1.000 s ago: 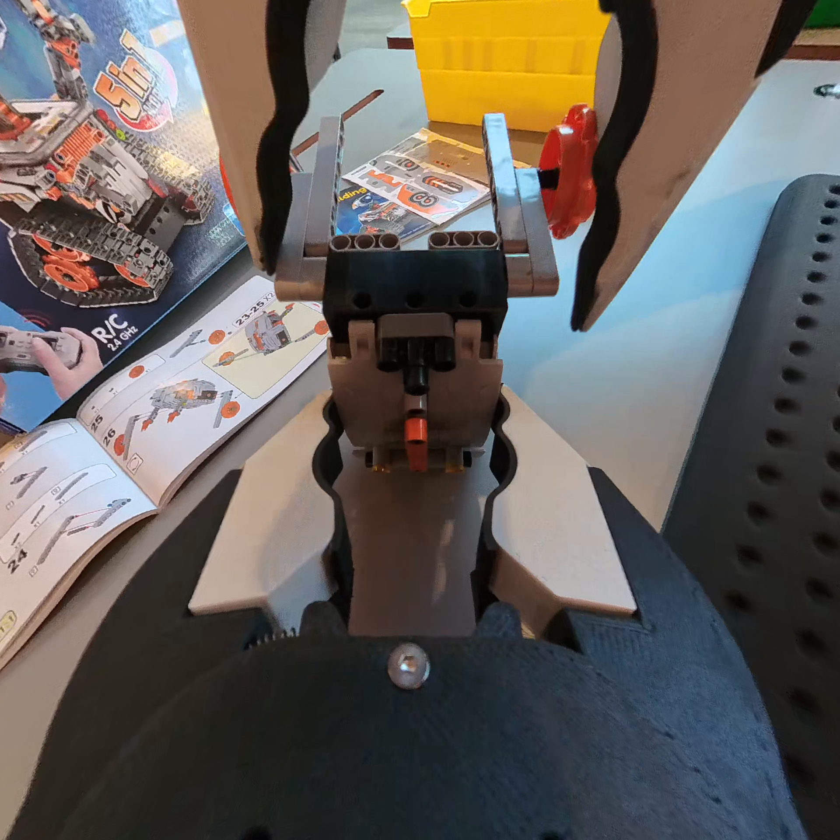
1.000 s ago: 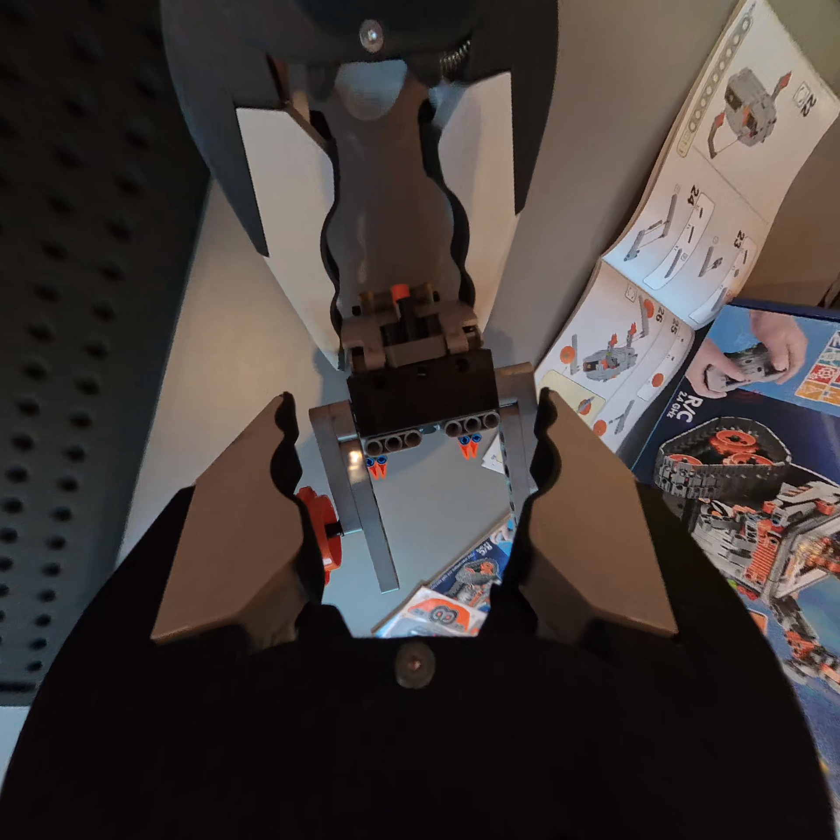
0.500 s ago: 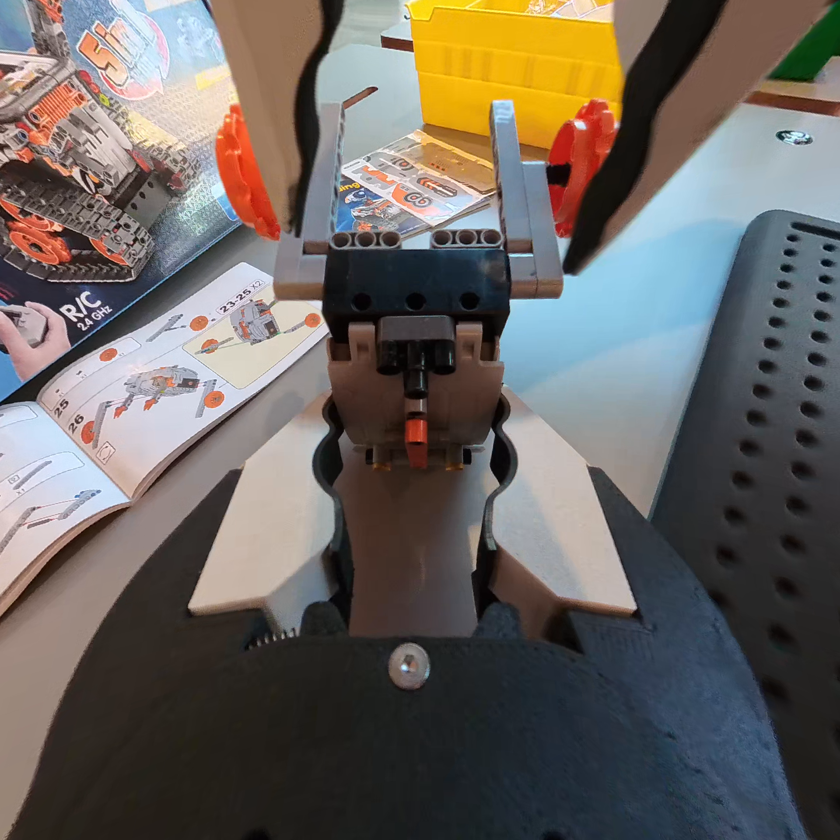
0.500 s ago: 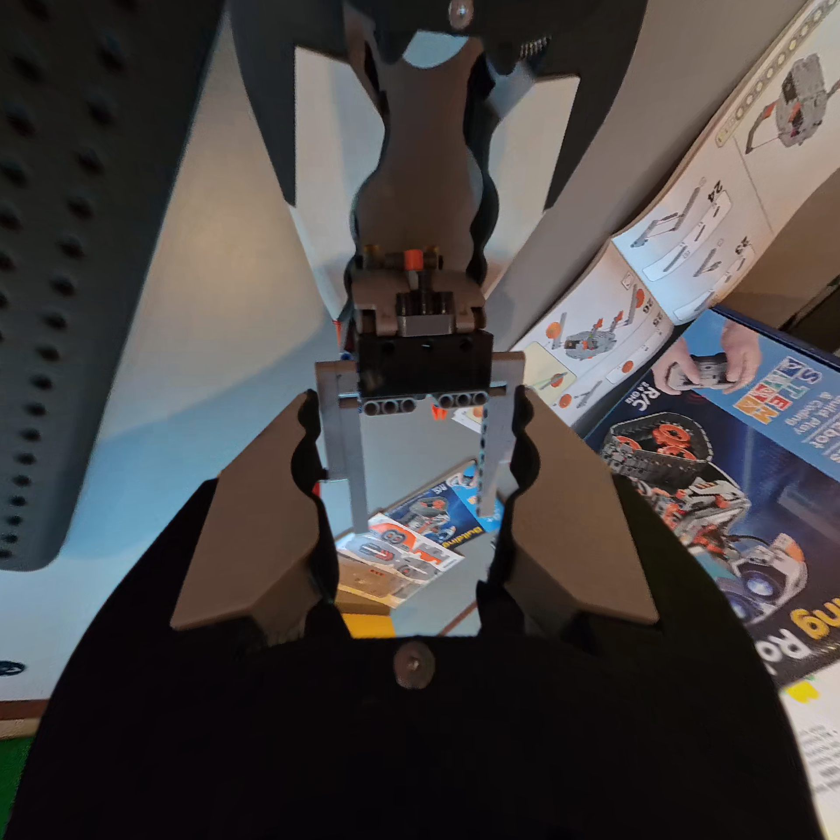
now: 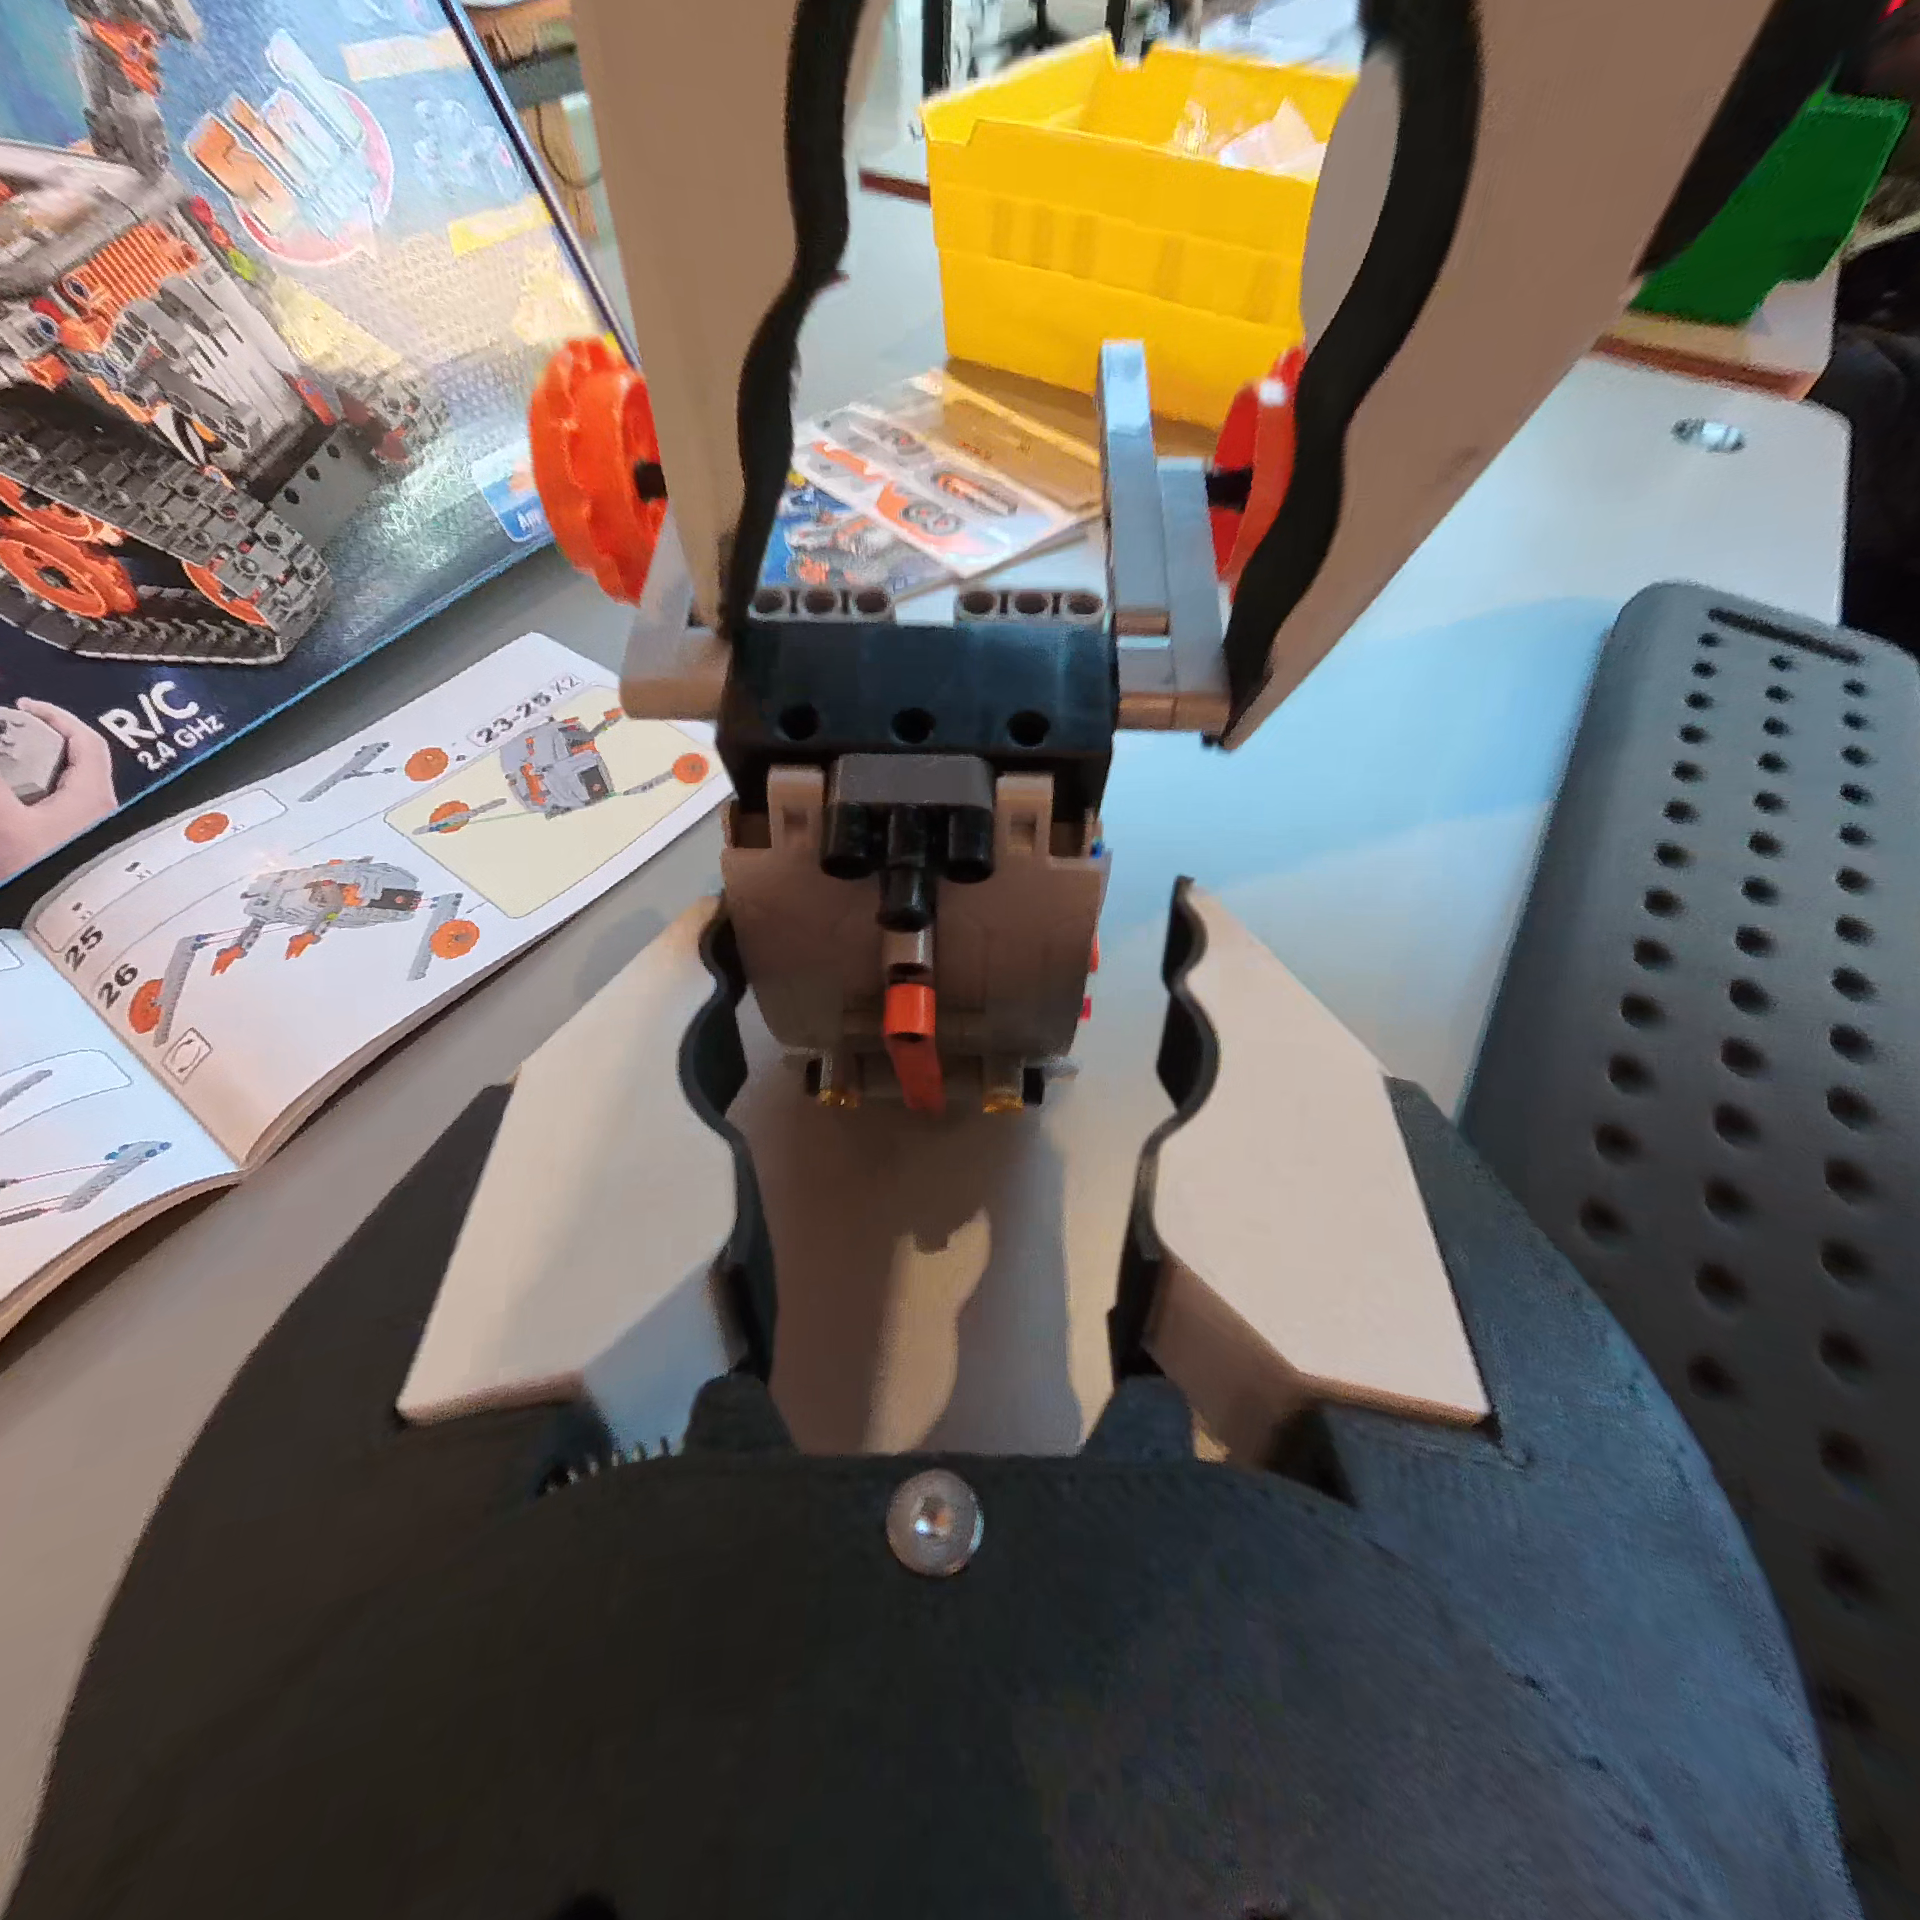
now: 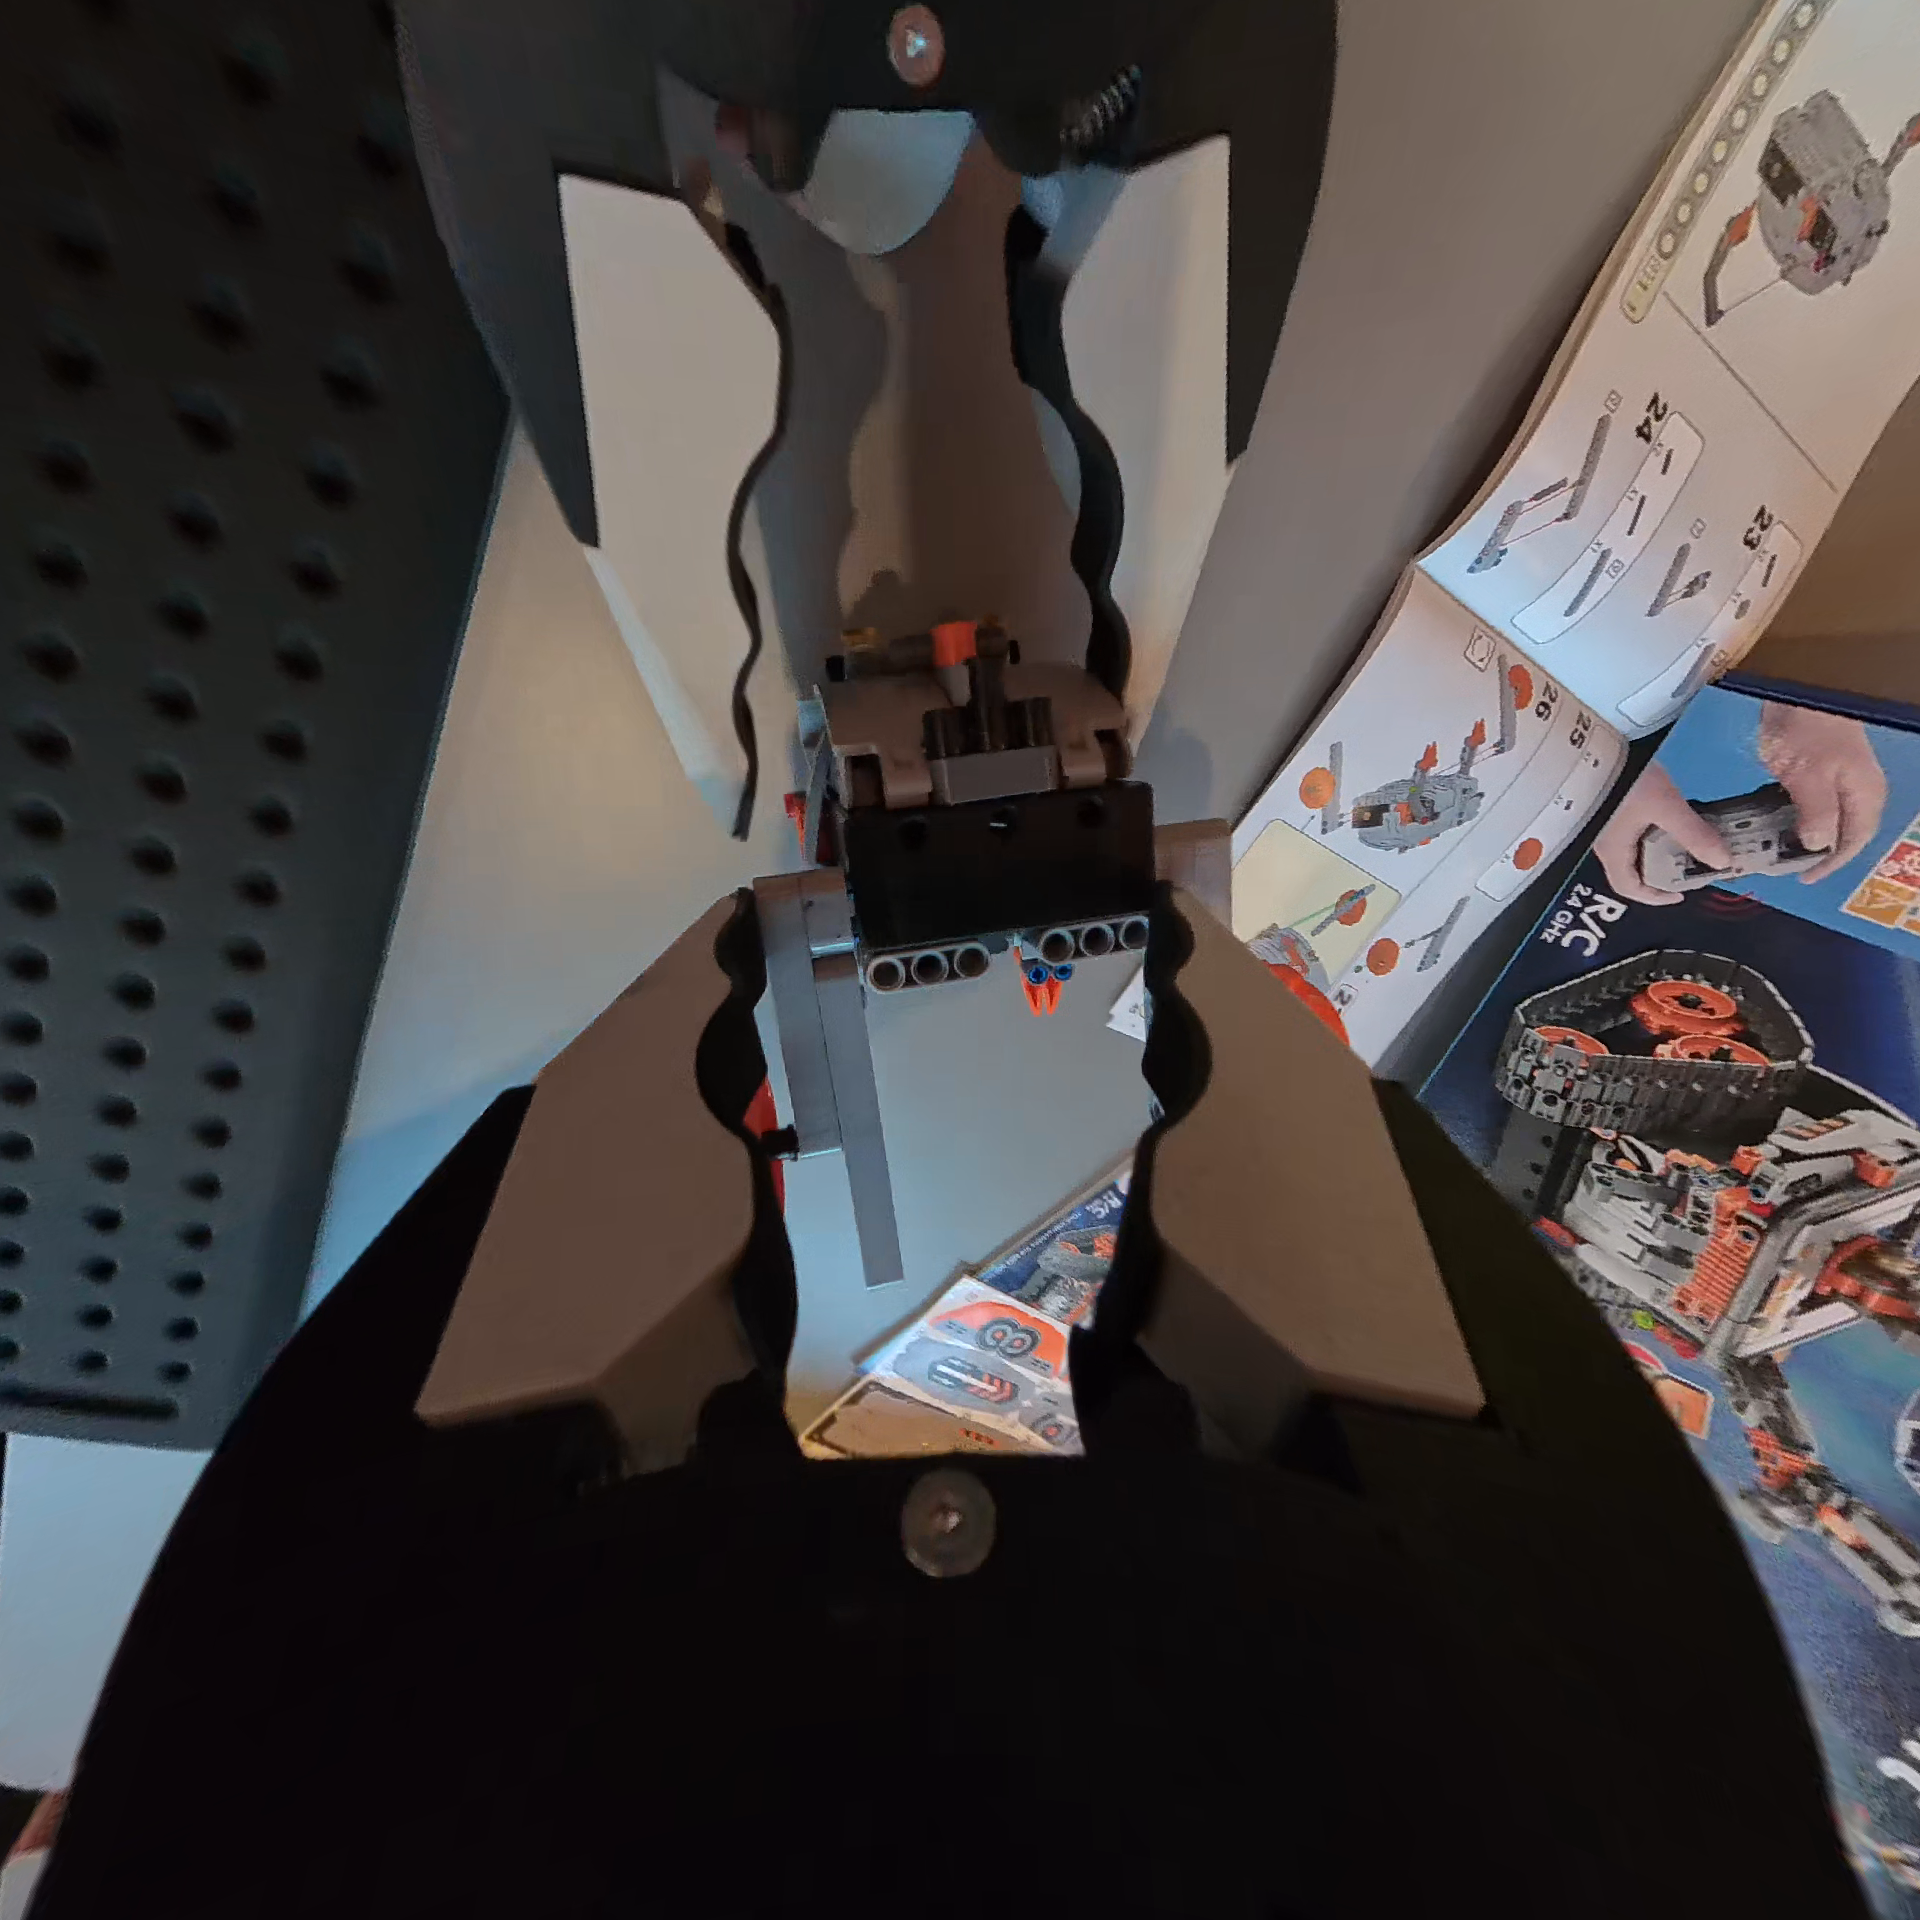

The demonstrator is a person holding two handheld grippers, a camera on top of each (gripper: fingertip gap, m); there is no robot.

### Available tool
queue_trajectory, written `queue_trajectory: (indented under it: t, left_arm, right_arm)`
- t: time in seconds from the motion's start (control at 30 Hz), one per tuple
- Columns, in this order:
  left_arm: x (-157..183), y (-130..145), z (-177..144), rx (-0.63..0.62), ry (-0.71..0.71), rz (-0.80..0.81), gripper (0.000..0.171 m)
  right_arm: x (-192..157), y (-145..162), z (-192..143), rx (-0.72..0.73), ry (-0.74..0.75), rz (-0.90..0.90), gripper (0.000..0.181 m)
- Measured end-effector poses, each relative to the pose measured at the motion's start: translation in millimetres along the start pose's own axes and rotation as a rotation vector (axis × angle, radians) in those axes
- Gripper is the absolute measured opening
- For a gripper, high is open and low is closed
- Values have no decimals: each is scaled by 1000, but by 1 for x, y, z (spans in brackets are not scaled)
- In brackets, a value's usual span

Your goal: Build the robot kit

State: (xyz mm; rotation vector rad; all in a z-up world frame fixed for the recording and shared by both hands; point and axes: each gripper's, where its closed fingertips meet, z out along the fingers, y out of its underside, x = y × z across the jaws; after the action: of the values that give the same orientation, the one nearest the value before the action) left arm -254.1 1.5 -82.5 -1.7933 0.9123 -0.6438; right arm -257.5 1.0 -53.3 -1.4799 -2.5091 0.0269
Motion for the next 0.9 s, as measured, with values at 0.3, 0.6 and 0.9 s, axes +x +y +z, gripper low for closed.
queue_trajectory:
  t: [0.3, 0.6, 0.9]
  left_arm:
    - [1, -28, -10, 117, -40, -20, 77]
    - [-2, -23, -5, 86, -49, 31, 62]
    - [2, -18, 0, 41, -45, 46, 85]
  right_arm:
    - [-2, -1, -4, 113, -2, 40, 72]
    - [2, 5, -16, 182, 11, 0, 91]
    - [1, 8, -3, 151, 35, 79, 79]
